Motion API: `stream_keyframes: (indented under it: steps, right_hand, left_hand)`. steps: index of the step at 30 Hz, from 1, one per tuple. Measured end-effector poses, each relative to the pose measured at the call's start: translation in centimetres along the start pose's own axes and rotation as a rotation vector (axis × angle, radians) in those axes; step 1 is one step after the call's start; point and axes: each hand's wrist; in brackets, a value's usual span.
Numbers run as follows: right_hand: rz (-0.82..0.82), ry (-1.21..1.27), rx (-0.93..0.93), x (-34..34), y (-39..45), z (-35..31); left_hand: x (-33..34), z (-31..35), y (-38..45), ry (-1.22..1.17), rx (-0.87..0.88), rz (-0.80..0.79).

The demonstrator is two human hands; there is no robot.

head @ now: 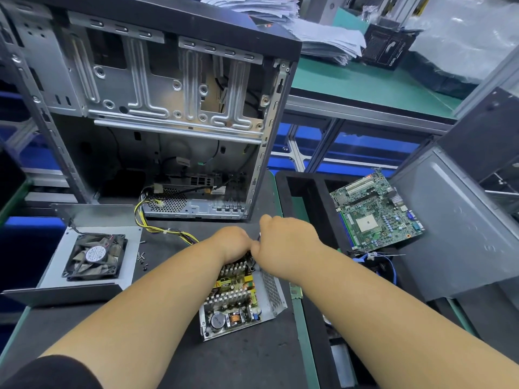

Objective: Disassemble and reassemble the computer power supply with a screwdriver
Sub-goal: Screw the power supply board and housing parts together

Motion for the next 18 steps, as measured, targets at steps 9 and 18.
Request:
stream_keyframes:
  steps: [9, 18]
  right_hand:
    - [-0.08, -0.085, -0.04, -1.1, 0.1, 0.1]
    - [-0.108, -0.16, 0.125, 0.0, 1.2, -0.3]
  left_hand:
    - [0.1, -0.1, 0.0, -0.073, -0.002, -0.007]
    - [0.3, -0.2, 0.3, -0.1, -0.026, -0.012]
Point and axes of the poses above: each hand's wrist, its own y-axis towards the middle knuckle, its own x-axis out of the palm, z = x × y, and after that the axes turned 13 degrees about -x, right-handed
